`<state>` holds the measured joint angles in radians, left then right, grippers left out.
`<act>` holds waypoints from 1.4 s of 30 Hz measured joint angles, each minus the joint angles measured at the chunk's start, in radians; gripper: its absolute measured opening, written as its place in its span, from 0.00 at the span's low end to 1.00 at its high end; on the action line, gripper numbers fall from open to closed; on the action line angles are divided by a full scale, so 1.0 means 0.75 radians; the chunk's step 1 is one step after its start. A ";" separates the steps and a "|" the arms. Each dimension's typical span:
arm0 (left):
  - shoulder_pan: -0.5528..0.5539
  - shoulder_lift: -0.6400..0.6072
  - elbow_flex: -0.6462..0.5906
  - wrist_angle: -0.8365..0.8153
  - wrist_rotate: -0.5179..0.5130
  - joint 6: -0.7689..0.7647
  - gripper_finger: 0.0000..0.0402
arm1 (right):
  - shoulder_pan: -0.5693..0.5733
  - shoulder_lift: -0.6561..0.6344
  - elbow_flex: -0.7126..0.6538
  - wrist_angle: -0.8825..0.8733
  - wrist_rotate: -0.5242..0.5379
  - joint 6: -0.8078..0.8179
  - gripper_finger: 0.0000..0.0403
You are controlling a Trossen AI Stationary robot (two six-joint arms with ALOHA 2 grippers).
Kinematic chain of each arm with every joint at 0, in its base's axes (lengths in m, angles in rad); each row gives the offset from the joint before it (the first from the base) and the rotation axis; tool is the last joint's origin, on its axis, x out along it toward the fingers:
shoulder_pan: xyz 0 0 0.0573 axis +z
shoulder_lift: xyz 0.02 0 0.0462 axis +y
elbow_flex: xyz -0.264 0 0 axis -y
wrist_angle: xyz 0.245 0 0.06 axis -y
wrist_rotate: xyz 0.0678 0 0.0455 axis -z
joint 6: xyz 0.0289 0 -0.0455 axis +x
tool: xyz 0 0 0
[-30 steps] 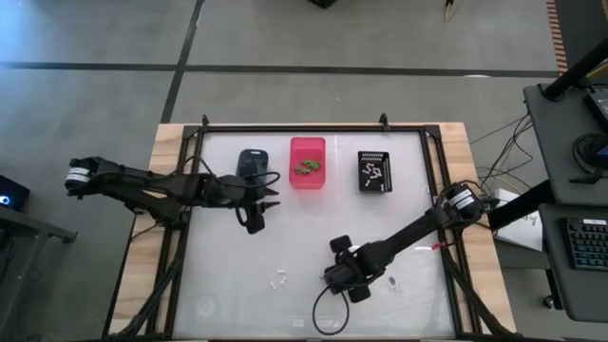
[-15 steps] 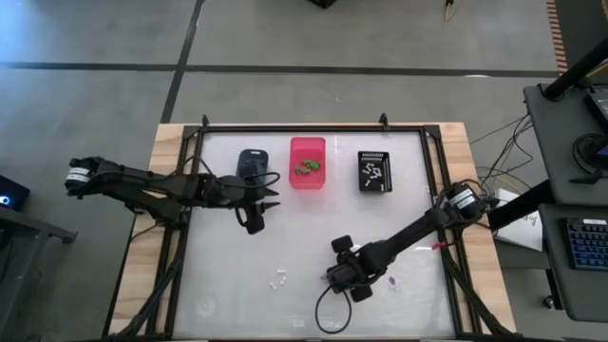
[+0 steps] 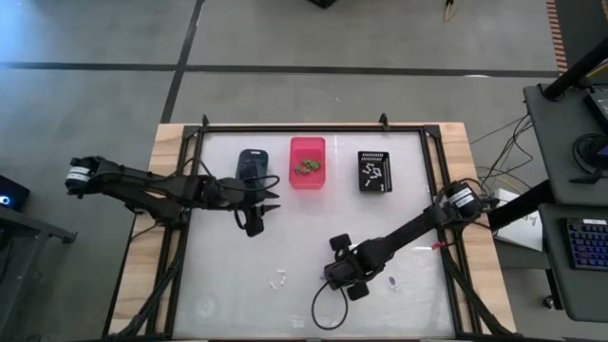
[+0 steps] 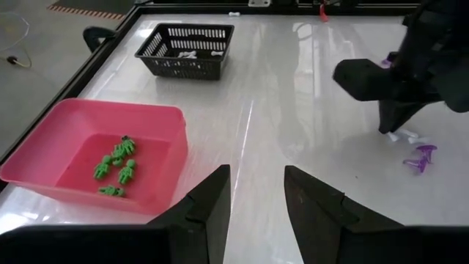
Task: Sort Halloween decoration
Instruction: Put the white bone toy into the black bin
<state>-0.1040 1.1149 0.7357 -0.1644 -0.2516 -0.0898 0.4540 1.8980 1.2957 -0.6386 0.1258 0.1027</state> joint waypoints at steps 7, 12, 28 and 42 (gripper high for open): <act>-0.067 -0.002 -0.023 0.055 0.000 0.001 0.28 | -0.074 -0.049 0.004 -0.024 0.008 0.013 0.02; -0.138 -0.003 -0.090 0.175 0.000 0.001 0.28 | -0.154 -0.103 -0.003 0.020 0.034 0.016 0.02; -0.254 -0.016 -0.146 0.320 0.000 -0.108 0.28 | -0.533 -0.587 -0.312 -0.138 0.322 0.486 0.02; -0.259 -0.012 -0.144 0.342 -0.003 -0.185 0.28 | -1.041 -0.960 -0.704 -0.059 0.217 0.784 0.05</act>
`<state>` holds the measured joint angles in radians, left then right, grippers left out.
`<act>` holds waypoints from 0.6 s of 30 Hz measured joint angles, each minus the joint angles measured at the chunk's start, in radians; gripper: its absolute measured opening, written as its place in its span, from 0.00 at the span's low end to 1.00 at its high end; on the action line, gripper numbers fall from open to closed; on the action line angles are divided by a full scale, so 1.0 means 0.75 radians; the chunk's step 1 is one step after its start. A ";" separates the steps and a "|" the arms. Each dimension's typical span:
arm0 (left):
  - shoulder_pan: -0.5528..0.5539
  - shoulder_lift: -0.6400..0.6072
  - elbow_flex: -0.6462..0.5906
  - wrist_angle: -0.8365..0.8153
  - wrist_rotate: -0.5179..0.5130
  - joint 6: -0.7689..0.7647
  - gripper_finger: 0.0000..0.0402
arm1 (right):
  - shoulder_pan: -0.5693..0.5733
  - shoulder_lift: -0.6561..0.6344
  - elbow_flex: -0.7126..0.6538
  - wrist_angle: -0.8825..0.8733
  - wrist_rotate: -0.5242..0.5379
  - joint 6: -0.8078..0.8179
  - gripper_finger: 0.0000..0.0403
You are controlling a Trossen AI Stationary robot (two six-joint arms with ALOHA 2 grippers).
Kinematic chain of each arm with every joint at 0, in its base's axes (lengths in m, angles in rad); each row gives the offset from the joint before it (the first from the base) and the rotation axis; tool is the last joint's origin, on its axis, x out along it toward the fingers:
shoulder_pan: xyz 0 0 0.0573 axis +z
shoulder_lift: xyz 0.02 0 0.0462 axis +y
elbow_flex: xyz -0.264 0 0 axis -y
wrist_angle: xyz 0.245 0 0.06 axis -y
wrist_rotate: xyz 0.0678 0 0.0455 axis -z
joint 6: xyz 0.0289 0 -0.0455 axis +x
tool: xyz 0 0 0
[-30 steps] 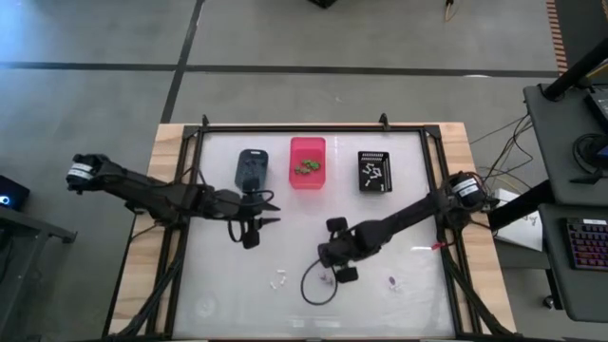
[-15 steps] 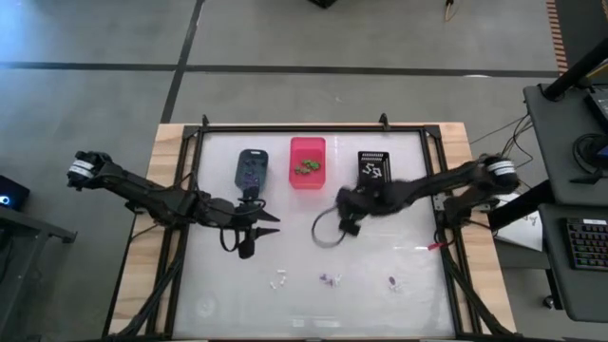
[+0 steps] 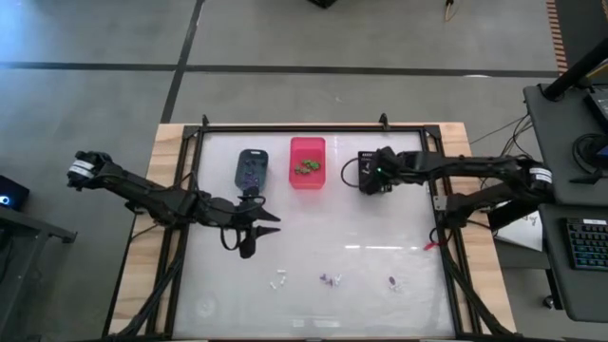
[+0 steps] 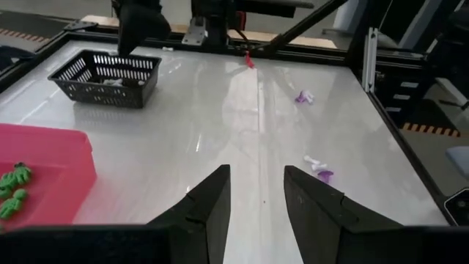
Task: Sort Halloween decoration
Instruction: Put the white bone toy into the black bin
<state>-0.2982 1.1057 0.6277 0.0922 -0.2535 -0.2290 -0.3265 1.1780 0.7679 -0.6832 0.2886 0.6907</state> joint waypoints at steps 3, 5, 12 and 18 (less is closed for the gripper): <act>-0.007 0.004 -0.001 -0.034 0.003 -0.025 0.28 | -0.007 0.019 -0.001 0.013 0.002 -0.020 0.12; -0.009 0.005 -0.001 -0.066 0.004 -0.057 0.28 | -0.005 0.024 -0.001 0.029 0.000 -0.040 0.17; -0.064 0.005 -0.014 -0.185 0.045 -0.143 0.28 | 0.003 0.018 0.015 0.062 0.000 -0.064 0.32; -0.205 0.021 -0.055 -0.175 0.075 -0.186 0.28 | 0.129 -0.008 0.016 0.214 0.029 -0.064 0.34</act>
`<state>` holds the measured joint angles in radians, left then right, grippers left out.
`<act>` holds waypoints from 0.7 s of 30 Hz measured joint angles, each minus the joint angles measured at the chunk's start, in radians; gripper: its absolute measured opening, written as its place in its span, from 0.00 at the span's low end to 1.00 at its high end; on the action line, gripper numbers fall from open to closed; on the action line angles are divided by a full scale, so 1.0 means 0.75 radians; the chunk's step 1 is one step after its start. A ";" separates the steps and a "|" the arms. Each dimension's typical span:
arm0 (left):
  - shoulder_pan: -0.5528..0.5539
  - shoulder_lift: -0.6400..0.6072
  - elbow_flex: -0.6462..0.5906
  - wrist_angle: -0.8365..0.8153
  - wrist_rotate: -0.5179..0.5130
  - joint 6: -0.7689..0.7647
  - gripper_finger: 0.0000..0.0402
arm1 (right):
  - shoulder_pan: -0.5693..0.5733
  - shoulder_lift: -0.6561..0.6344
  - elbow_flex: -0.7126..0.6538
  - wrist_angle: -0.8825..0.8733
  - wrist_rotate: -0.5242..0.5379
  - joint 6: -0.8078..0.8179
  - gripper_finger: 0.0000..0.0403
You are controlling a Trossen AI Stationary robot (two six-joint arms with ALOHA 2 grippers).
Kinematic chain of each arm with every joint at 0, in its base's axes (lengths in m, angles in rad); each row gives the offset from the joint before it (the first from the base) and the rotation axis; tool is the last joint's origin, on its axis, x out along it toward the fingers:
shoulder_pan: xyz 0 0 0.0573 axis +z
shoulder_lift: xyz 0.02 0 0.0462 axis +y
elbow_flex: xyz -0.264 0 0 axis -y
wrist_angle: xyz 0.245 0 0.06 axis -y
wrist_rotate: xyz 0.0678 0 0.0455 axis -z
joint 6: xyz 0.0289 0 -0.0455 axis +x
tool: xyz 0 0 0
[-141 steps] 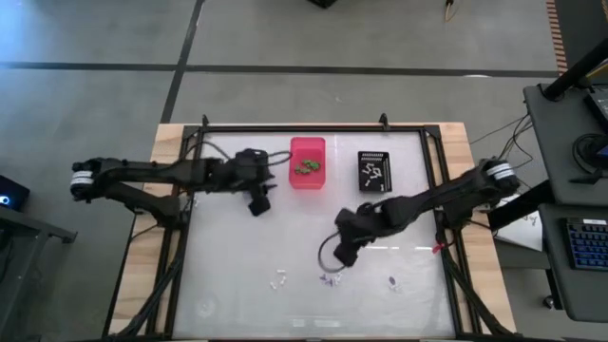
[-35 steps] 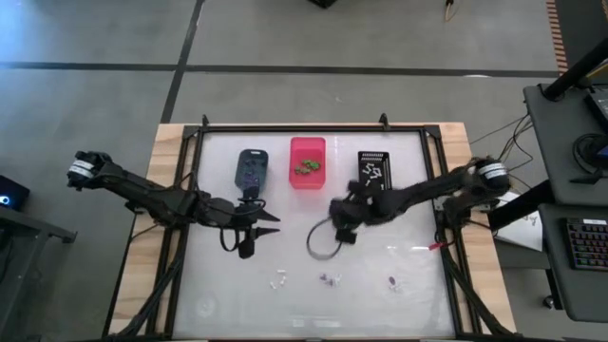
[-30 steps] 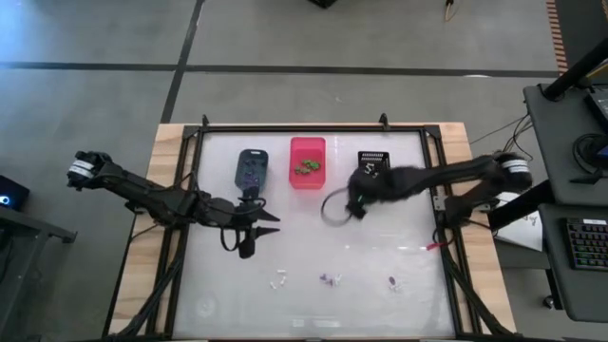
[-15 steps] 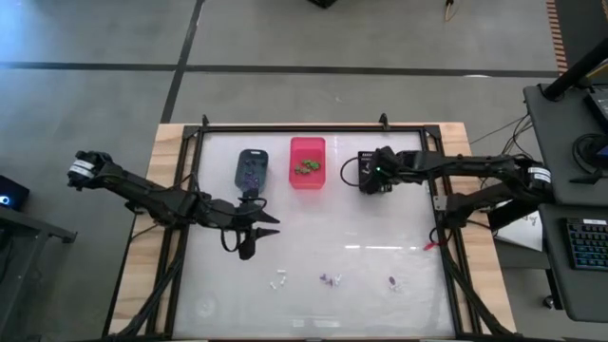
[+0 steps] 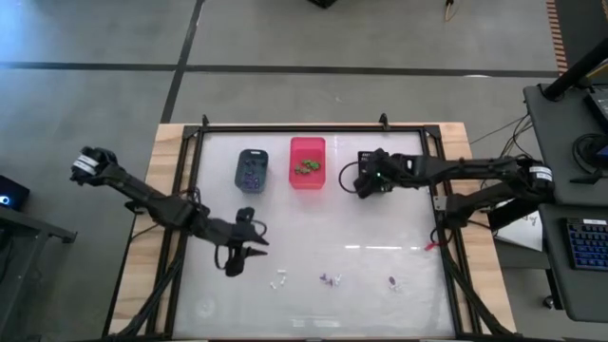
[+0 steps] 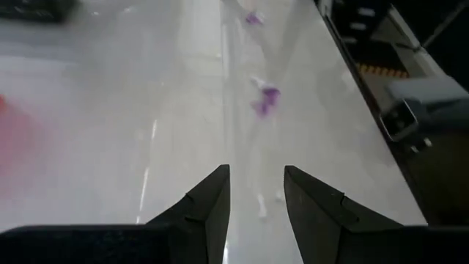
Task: Sort Halloween decoration
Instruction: Put the white bone toy into the black bin
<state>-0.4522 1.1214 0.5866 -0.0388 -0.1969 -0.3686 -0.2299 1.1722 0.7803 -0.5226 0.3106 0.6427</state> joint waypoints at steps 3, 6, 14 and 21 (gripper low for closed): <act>-0.067 0.058 -0.021 0.069 -0.041 -0.021 0.28 | 0.098 0.001 0.000 0.089 0.108 0.000 0.33; -0.108 0.145 -0.031 0.144 -0.110 -0.062 0.28 | 0.199 0.005 0.000 0.168 0.221 -0.009 0.32; -0.164 0.407 -0.025 0.203 -0.158 -0.117 0.28 | 0.359 0.001 0.000 0.307 0.439 -0.095 0.33; -0.182 0.616 0.005 0.370 -0.156 -0.119 0.29 | 0.399 -0.005 0.000 0.316 0.425 -0.090 0.32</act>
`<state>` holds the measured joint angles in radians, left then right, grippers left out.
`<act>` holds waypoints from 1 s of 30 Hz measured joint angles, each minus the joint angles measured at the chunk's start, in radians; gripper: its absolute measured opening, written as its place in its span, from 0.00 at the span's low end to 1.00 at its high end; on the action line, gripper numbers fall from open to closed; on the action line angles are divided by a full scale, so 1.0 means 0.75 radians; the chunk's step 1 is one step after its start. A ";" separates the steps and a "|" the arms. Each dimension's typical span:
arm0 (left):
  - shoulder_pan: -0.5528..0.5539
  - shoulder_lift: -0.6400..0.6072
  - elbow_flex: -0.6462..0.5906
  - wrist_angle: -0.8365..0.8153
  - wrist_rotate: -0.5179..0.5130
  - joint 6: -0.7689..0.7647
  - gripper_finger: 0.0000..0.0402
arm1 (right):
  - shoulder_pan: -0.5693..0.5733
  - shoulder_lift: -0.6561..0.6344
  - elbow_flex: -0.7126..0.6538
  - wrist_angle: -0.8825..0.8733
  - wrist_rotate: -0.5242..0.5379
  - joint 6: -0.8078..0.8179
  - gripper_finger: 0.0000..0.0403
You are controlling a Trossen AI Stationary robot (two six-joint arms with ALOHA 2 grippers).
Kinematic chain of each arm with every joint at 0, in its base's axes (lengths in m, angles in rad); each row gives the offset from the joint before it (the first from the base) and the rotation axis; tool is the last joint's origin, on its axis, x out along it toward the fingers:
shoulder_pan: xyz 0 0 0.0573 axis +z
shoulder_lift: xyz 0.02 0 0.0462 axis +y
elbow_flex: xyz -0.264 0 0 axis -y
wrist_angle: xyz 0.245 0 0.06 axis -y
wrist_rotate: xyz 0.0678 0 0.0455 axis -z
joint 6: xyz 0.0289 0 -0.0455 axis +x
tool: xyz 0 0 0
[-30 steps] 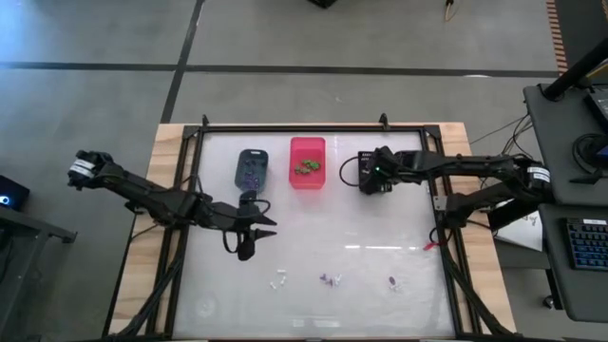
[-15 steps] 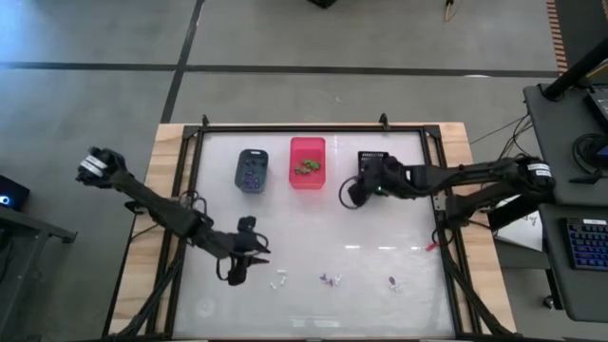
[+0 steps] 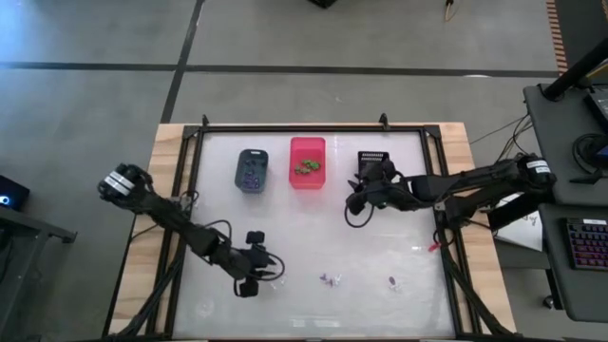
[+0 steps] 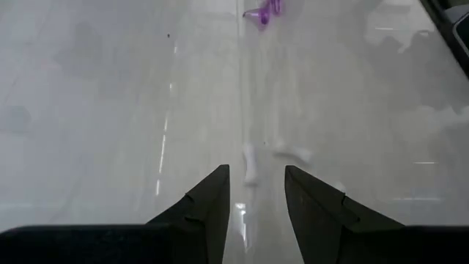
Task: Sort Halloween decoration
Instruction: Put the white bone toy into the black bin
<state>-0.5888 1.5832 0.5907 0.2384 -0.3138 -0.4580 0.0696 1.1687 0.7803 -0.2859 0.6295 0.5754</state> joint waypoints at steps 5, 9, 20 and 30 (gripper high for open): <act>0.001 0.113 0.044 0.009 -0.016 0.005 0.33 | 0.034 0.000 0.000 0.015 -0.001 0.001 0.33; 0.001 0.175 0.070 0.016 -0.023 0.015 0.36 | 0.063 -0.001 0.000 0.019 -0.001 0.001 0.33; -0.001 0.213 0.071 0.023 -0.059 0.008 0.30 | 0.065 -0.001 0.000 0.020 0.000 0.001 0.32; 0.001 0.202 0.068 -0.009 -0.075 0.044 0.02 | 0.065 -0.001 0.000 0.020 0.000 0.001 0.32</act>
<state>-0.5878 1.7350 0.6419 0.2313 -0.3700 -0.4248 0.1184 1.1683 0.7803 -0.2707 0.6292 0.5761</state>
